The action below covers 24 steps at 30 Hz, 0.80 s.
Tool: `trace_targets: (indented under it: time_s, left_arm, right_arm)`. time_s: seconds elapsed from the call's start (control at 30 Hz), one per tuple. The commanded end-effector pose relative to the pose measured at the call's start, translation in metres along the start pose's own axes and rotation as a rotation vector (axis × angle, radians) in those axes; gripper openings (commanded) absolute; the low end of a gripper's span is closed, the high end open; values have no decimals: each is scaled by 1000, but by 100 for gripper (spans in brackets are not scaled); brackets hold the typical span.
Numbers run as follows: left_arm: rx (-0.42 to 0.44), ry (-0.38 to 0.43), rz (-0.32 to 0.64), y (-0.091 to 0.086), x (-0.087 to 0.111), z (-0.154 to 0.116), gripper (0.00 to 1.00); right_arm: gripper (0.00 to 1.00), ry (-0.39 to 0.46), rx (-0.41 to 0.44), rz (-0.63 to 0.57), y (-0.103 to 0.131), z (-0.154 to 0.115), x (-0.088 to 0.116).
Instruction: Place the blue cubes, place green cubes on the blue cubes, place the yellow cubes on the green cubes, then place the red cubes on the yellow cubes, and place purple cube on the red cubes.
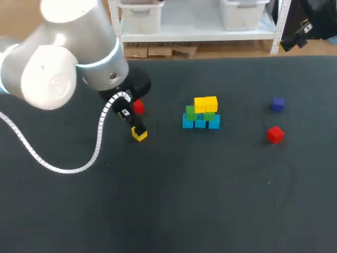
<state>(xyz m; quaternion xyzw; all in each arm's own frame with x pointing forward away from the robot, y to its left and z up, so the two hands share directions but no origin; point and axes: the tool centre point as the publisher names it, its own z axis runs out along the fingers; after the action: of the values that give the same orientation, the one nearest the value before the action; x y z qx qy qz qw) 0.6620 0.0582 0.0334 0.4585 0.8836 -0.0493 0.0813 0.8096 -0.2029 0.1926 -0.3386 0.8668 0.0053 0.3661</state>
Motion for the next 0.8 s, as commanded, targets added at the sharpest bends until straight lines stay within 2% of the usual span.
trace_targets:
  time_s: [0.03,0.33,0.4,0.47,0.6,0.67,0.73,0.77,0.8]
  left_arm:
    - [24,76,3,7,-13,13,100]
    - [49,117,-21,12,-14,25,100]
    - [52,123,-25,12,-14,27,95]
    - [52,129,-30,12,-14,28,95]
    - [50,147,-36,10,-13,30,87]
    - [49,158,-34,10,-12,31,82]
    - [41,166,-24,10,-11,33,55]
    - [40,165,-24,9,-11,33,49]
    - [40,168,-24,9,-11,33,49]
  right_arm:
    - [100,-3,27,2,4,-2,2]
    - [100,-3,27,2,4,-2,2]
    - [100,-3,27,2,4,-2,2]
    - [100,-3,27,2,4,-2,2]
    - [100,-3,27,2,4,-2,2]
    - [100,-3,27,2,4,-2,2]
    - [100,-3,27,2,4,-2,2]
    - [100,-3,27,2,4,-2,2]
    - [100,-3,27,2,4,-2,2]
